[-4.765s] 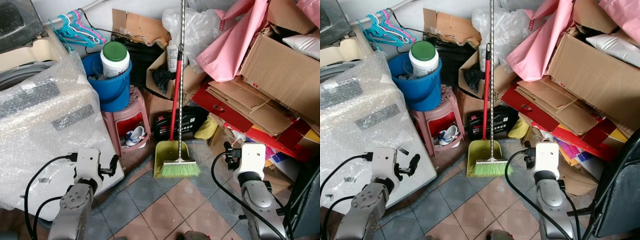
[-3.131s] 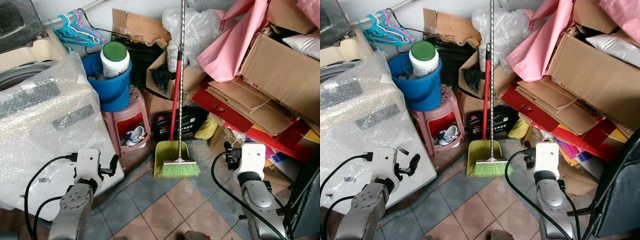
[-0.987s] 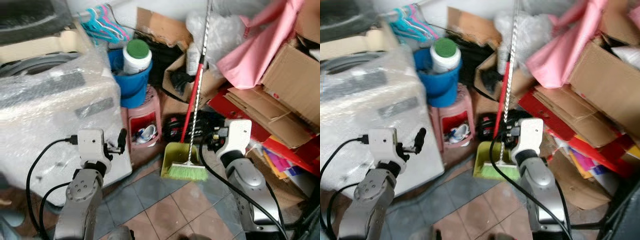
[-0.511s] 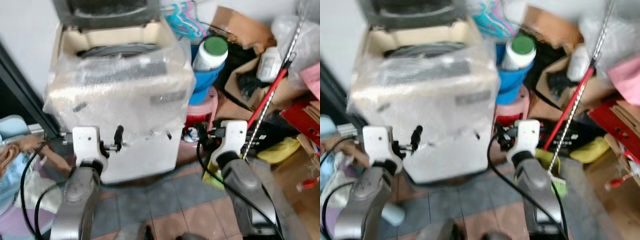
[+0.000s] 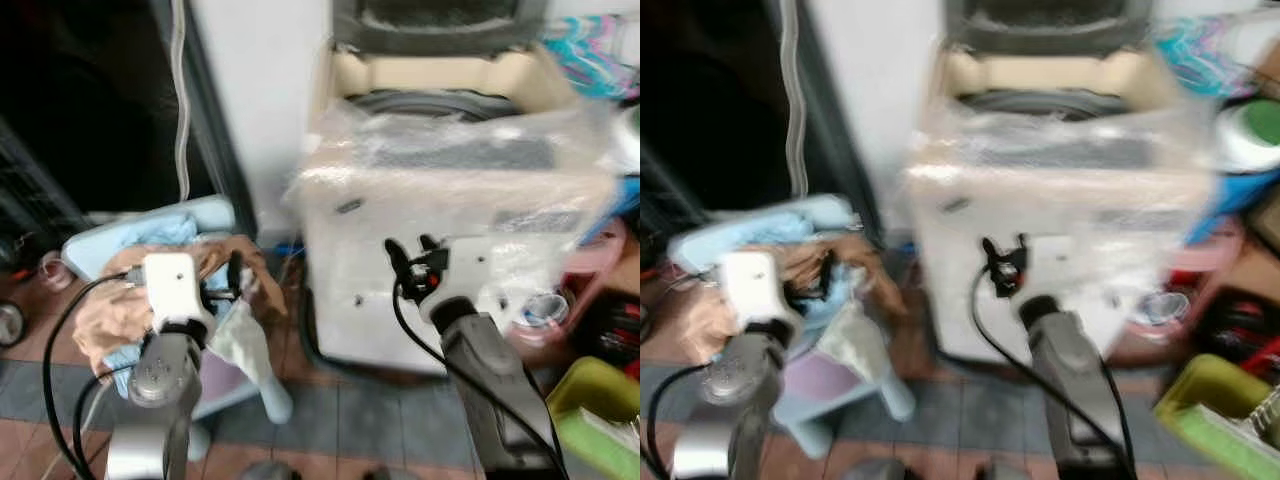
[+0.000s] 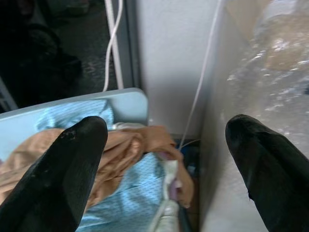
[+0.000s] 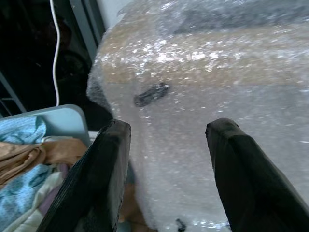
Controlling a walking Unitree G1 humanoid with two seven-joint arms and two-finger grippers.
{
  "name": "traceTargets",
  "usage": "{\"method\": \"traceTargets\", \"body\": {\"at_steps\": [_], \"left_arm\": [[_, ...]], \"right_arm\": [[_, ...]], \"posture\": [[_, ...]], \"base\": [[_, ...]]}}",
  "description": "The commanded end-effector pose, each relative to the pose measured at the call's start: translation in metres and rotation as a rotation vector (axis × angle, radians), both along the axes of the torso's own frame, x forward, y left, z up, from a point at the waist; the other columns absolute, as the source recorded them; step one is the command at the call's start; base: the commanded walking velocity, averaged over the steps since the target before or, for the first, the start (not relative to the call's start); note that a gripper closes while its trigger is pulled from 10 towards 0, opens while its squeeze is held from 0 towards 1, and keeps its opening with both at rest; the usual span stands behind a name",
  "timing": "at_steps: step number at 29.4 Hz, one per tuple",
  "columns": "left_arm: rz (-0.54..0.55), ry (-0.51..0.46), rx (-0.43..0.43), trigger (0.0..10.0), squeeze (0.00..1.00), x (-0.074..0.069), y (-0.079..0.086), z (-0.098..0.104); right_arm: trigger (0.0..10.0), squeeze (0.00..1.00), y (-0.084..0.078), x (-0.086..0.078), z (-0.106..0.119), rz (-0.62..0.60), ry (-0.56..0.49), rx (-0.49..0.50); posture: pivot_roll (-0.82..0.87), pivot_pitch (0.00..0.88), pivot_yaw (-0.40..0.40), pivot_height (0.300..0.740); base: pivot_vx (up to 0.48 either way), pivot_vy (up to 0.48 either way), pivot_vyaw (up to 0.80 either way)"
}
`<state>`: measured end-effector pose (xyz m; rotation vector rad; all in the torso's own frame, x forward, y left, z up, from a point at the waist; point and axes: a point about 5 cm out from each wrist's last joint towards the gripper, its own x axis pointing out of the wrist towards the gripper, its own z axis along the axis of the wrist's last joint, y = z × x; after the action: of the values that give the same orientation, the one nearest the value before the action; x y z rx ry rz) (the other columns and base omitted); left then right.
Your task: Clothes washing
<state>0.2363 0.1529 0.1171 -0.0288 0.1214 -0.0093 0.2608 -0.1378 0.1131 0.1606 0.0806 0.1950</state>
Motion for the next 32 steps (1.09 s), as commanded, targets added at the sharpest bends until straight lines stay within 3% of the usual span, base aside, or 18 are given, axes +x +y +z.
{"method": "traceTargets", "body": {"at_steps": [1,10,15,19,21,22,23,32], "left_arm": [[0.037,-0.029,0.031,10.0,0.0,0.002,0.007,0.005],[0.056,-0.018,0.023,10.0,0.0,0.005,0.009,0.006],[0.08,-0.03,0.044,10.0,0.0,0.008,0.015,0.008],[0.104,-0.027,0.034,10.0,0.0,0.007,0.018,0.008],[0.123,-0.03,0.051,10.0,0.0,0.007,0.02,0.008],[0.125,-0.034,0.062,10.0,0.0,0.008,0.021,0.008],[0.129,-0.031,0.058,10.0,0.0,0.008,0.021,0.008],[0.126,-0.02,0.045,10.0,0.0,0.006,0.019,0.006]], "right_arm": [[10.0,0.0,0.004,0.002,0.005,0.009,-0.018,0.016],[10.0,0.0,-0.001,0.005,0.005,-0.004,-0.006,0.046],[10.0,0.0,-0.002,0.011,0.006,-0.044,-0.022,-0.109],[10.0,0.0,0.003,0.012,0.005,-0.053,0.003,-0.058],[10.0,0.0,0.007,0.011,0.003,-0.024,0.008,-0.183],[10.0,0.0,0.015,0.008,0.003,0.077,0.013,-0.126],[10.0,0.0,0.016,0.007,0.004,0.091,0.011,-0.108],[10.0,0.0,0.011,0.009,0.001,0.07,0.037,-0.077]], "posture": [[0.0,0.0,0.012,0.74],[0.0,0.0,0.006,0.74],[0.0,0.006,0.01,0.74],[0.0,0.008,0.011,0.74],[0.0,0.009,0.012,0.74],[0.0,0.009,0.011,0.74],[0.0,0.008,0.01,0.74],[0.0,0.009,0.012,0.74]], "base": [[0.0,0.0,0.8],[0.0,0.0,0.3],[0.0,0.0,0.0],[0.0,0.0,0.0],[0.262,0.0,0.0],[0.277,0.0,0.0],[0.289,0.0,0.79],[0.328,0.0,0.79]]}}
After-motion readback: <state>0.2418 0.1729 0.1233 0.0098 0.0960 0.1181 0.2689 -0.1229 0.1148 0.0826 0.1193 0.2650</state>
